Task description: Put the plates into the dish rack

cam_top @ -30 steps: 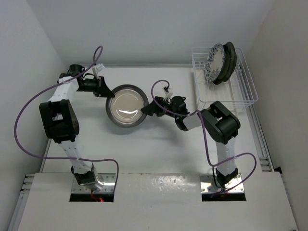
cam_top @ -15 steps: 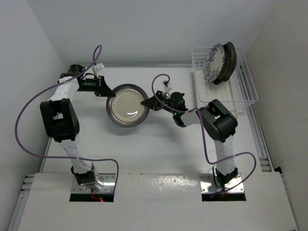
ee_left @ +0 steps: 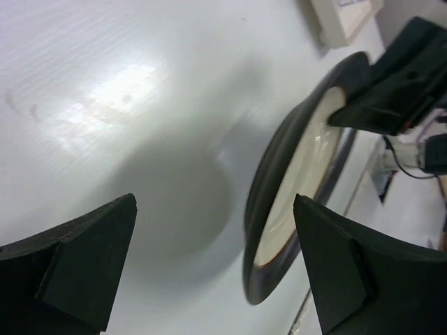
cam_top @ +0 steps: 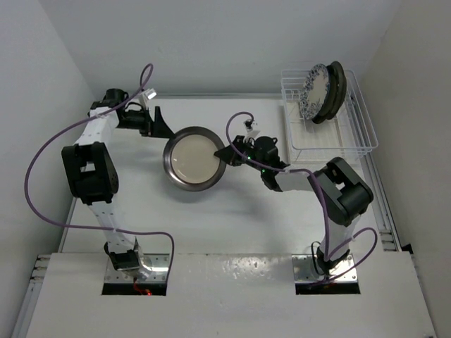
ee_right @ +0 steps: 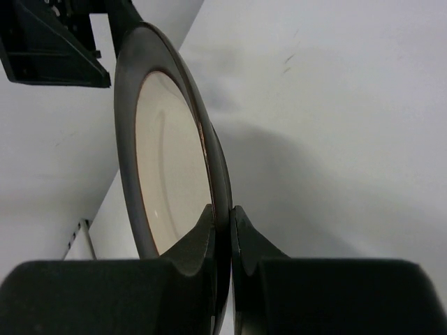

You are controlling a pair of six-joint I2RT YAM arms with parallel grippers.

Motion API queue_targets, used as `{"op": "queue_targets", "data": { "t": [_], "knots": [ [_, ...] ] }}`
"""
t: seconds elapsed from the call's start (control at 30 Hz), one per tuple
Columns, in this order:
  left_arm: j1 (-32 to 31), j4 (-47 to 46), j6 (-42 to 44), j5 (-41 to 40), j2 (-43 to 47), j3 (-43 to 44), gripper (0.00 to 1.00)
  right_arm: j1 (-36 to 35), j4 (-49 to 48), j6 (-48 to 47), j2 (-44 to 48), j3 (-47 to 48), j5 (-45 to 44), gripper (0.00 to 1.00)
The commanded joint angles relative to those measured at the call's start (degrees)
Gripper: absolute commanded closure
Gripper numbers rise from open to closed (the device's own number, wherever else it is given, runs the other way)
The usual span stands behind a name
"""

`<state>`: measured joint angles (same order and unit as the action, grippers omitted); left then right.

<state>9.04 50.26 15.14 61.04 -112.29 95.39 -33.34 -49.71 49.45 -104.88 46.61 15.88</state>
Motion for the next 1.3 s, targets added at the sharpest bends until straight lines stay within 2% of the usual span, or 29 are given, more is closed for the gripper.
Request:
{"op": "queue_targets", "data": {
  "t": [0.0, 0.2, 0.37, 0.4, 0.6, 0.8, 0.9, 0.97, 1.07, 1.27],
  "knots": [
    [-0.16, -0.77, -1.41, -6.96, 0.58, 3.74, 0.00, 1.17, -6.55, 0.21, 6.35, 1.38, -4.10, 1.00],
    [1.06, -2.89, -8.01, -25.33, 1.64, 9.45, 0.00, 3.02, -1.27, -3.13, 10.74, 0.50, -10.93, 1.00],
    [2.56, -3.41, -8.81, -34.83, 2.87, 11.83, 0.00, 4.77, 9.01, -14.88, 17.23, 4.62, -17.80, 1.00],
    [2.56, -3.41, -8.81, -34.84, 3.56, 11.83, 0.00, 5.30, 10.50, -18.30, 17.69, 6.28, -20.94, 1.00],
    [2.56, -4.56, -8.19, -35.37, 5.41, 6.48, 0.00, 10.30, 16.92, -30.10, 19.19, 17.63, -26.42, 1.00],
    [2.56, -5.79, -8.19, -34.84, 6.47, 4.45, 0.00, 14.88, 17.98, -35.83, 16.99, 25.72, -27.74, 1.00],
    [2.56, -5.79, -7.67, -34.84, 6.99, 3.92, 0.00, 16.54, 17.02, -45.63, 15.33, 31.15, -31.77, 1.00],
    [3.09, -5.79, -7.67, -34.84, 7.00, 3.31, 0.00, 17.95, 17.19, -48.12, 14.62, 34.66, -33.54, 1.00],
    [3.09, -5.79, -7.67, -34.84, 7.00, 2.17, 0.00, 19.63, 17.28, -57.68, 13.48, 36.79, -36.44, 1.00],
    [3.09, -5.79, -7.14, -35.37, 7.52, 1.64, 0.00, 22.44, 18.34, -67.02, 9.88, 40.40, -39.25, 1.00]
  ]
}}
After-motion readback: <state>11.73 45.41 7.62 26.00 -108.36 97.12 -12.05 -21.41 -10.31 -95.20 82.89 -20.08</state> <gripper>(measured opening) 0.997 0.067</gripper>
